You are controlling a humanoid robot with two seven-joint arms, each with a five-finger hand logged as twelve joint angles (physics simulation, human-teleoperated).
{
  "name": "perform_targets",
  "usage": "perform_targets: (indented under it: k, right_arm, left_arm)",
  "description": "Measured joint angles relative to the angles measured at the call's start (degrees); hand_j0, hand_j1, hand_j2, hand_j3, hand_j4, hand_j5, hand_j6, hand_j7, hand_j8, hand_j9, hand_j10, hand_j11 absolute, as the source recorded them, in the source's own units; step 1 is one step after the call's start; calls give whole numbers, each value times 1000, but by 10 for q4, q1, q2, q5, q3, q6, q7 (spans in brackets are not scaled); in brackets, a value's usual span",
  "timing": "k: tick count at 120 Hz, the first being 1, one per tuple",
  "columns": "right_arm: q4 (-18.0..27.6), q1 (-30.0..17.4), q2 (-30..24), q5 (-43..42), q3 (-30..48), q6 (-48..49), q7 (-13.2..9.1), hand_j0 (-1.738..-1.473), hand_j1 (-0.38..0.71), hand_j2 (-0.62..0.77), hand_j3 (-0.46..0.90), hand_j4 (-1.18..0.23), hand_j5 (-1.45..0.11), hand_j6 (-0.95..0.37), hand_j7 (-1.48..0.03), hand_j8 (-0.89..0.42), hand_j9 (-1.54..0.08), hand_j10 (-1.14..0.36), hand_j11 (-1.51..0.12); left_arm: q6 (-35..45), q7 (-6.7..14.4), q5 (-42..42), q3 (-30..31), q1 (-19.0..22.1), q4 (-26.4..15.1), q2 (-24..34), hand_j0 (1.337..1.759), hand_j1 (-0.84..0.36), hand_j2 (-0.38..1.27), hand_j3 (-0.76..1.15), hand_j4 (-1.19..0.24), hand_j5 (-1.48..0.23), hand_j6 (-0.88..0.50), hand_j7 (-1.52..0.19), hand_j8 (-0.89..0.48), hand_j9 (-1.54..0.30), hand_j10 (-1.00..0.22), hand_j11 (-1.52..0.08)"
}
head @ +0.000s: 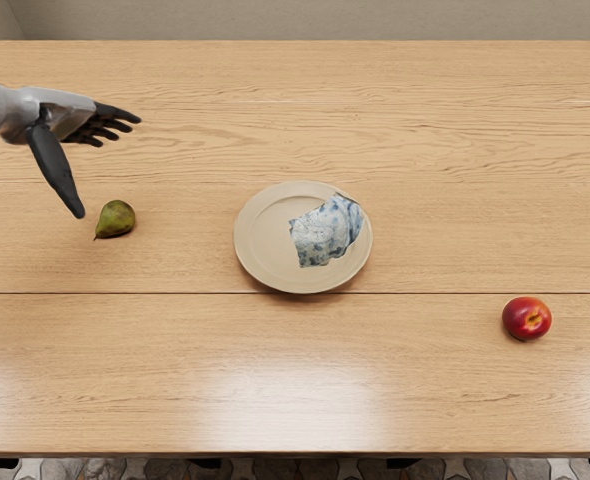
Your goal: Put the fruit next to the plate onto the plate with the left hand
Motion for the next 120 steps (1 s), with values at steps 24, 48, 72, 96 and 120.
perform_targets:
  k: [24, 48, 72, 96, 120]
  right_arm:
    - [0, 0, 0, 0, 0, 0, -1, -1658, -349, 0, 0, 0, 0, 0, 0, 0, 0, 0, 0]
    - [0, 0, 0, 0, 0, 0, -1, -1658, -349, 0, 0, 0, 0, 0, 0, 0, 0, 0, 0]
    - [0, 0, 0, 0, 0, 0, -1, -1658, -349, 0, 0, 0, 0, 0, 0, 0, 0, 0, 0]
    - [0, 1, 0, 0, 1, 0, -1, -1658, -349, 0, 0, 0, 0, 0, 0, 0, 0, 0, 0]
    - [0, 1, 0, 0, 1, 0, -1, -1658, -349, 0, 0, 0, 0, 0, 0, 0, 0, 0, 0]
  left_arm:
    - [-1, 2, -1, 1, -1, 0, -1, 1658, 324, 5, 0, -26, -29, -26, -29, -26, -29, -25, -28]
    - [-1, 34, 29, 2, -5, -1, -5, 1658, 324, 5, 0, -26, -29, -27, -29, -26, -28, -25, -28]
    - [-1, 69, 70, 4, -2, -1, -41, 1658, 324, 5, 0, -26, -28, -27, -28, -26, -28, -25, -28]
    - [65, 75, 184, 22, 7, -39, -73, 1658, 324, 5, 0, -26, -29, -27, -29, -26, -28, -25, -28]
    - [158, 76, 250, 44, 60, -73, -96, 1658, 324, 5, 0, -26, -29, -27, -29, -27, -29, -25, -28]
